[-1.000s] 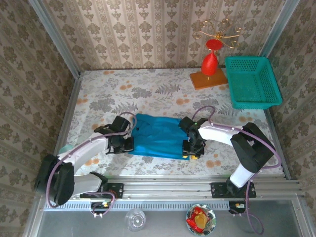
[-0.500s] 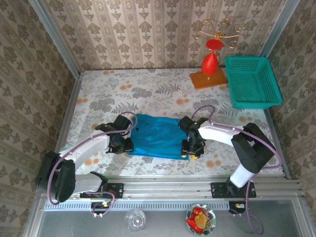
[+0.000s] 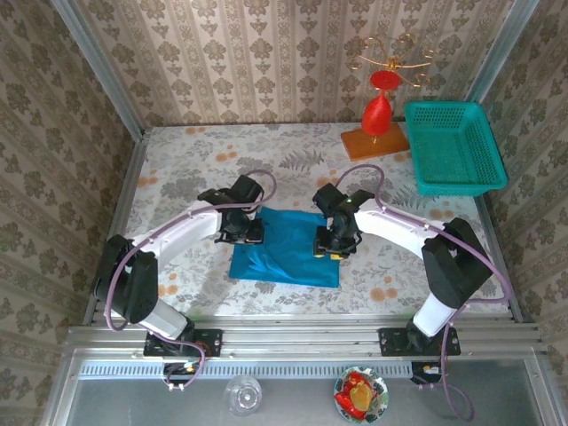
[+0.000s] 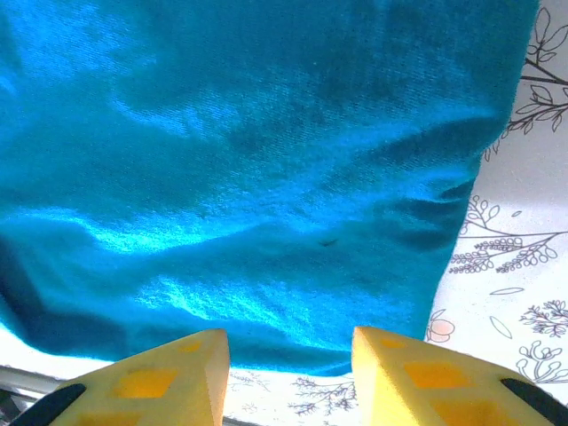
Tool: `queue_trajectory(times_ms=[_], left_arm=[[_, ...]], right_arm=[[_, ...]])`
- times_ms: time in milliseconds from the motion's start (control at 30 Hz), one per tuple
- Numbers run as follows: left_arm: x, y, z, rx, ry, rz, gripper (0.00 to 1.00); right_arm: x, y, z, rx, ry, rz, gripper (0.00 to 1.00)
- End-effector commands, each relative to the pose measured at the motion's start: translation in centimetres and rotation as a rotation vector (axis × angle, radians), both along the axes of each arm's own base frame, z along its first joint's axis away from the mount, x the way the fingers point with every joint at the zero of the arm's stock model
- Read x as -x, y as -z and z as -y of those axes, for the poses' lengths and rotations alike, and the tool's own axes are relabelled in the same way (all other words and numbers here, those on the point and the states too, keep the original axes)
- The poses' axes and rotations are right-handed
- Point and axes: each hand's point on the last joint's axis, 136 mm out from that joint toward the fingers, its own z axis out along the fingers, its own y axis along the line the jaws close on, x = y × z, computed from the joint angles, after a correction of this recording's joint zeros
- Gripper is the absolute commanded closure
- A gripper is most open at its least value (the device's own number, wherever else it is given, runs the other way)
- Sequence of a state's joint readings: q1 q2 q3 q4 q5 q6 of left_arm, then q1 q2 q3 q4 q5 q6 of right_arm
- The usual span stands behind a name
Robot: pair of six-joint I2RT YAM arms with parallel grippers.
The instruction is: Fold the inside-out t-shirt
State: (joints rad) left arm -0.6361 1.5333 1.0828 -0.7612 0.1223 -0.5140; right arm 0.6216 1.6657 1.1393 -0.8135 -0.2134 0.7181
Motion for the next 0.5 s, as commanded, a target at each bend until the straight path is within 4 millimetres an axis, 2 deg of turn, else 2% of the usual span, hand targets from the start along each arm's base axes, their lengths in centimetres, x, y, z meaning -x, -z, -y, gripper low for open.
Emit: queue_trajectory(times_ms=[0, 133, 300, 400, 467], left_arm=[[1.0, -0.6, -1.5, -0.074, 0.018, -0.002, 0.76], [1.7, -3.1, -3.8, -0.127, -0.008, 0.063, 0.73], [2.8, -4.8, -6.8, -0.191, -0.053, 0.082, 0.74], [2.6, -5.9, -5.9, -0.13, -0.051, 0.111, 0.72], [1.7, -6.4, -4.2, -0.061, -0.032, 0.129, 0.71]], right_arm=[[0.8, 0.4, 1.0, 0.051, -0.012, -0.041, 0.57], [0.8, 0.1, 0.9, 0.041, -0.021, -0.034, 0.57], [0.7, -0.1, 0.5, 0.024, -0.024, -0.033, 0.58], [0.5, -0.3, 0.2, 0.008, -0.025, -0.028, 0.58], [0.4, -0.5, 0.1, 0.006, -0.027, -0.025, 0.58]])
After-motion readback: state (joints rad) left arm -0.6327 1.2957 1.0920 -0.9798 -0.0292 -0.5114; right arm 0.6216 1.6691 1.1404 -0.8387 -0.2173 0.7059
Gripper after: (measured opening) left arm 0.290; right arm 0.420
